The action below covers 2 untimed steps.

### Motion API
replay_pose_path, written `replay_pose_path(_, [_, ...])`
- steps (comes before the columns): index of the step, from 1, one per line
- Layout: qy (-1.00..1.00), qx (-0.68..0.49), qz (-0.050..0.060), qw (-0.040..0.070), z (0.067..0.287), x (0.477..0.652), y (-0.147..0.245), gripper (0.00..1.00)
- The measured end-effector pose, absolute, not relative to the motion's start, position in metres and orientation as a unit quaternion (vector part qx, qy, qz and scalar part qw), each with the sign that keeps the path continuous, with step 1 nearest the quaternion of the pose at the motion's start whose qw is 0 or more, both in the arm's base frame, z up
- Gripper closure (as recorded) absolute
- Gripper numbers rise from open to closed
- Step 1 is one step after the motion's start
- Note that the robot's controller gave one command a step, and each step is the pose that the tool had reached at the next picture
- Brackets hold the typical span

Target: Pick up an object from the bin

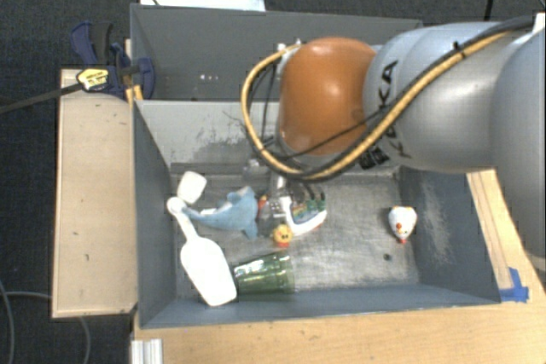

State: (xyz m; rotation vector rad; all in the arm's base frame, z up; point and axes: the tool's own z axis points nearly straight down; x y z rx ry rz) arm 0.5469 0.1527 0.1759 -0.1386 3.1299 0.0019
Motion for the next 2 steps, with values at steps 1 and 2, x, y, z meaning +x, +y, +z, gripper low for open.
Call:
replay_pose_path(1, [0.980,-0.199,0.001,0.002,0.146,0.562,0.178,0.00])
replay_pose_path(2, [0.987,-0.162,0.001,0.001,0.126,0.568,0.175,0.00])
